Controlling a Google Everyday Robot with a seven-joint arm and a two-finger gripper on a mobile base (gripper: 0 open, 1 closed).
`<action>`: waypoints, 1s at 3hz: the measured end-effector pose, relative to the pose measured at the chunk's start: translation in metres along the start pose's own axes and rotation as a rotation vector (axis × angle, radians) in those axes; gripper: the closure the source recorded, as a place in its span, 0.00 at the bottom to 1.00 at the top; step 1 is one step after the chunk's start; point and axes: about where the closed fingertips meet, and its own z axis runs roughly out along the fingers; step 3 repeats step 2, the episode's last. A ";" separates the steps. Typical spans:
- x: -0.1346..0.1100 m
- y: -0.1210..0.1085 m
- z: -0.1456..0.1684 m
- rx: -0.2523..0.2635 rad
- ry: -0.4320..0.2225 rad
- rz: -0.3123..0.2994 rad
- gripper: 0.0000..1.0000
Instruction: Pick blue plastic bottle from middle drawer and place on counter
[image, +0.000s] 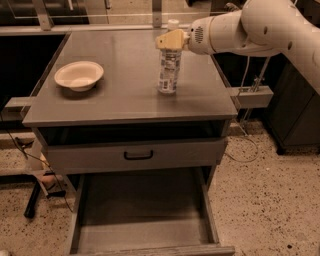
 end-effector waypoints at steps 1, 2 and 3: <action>0.000 0.000 0.000 0.000 0.000 0.000 0.00; 0.000 0.000 0.000 0.000 0.000 0.000 0.00; 0.000 0.000 0.000 0.000 0.000 0.000 0.00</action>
Offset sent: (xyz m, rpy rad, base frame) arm 0.0000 0.0000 0.0000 0.0000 0.0000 0.0000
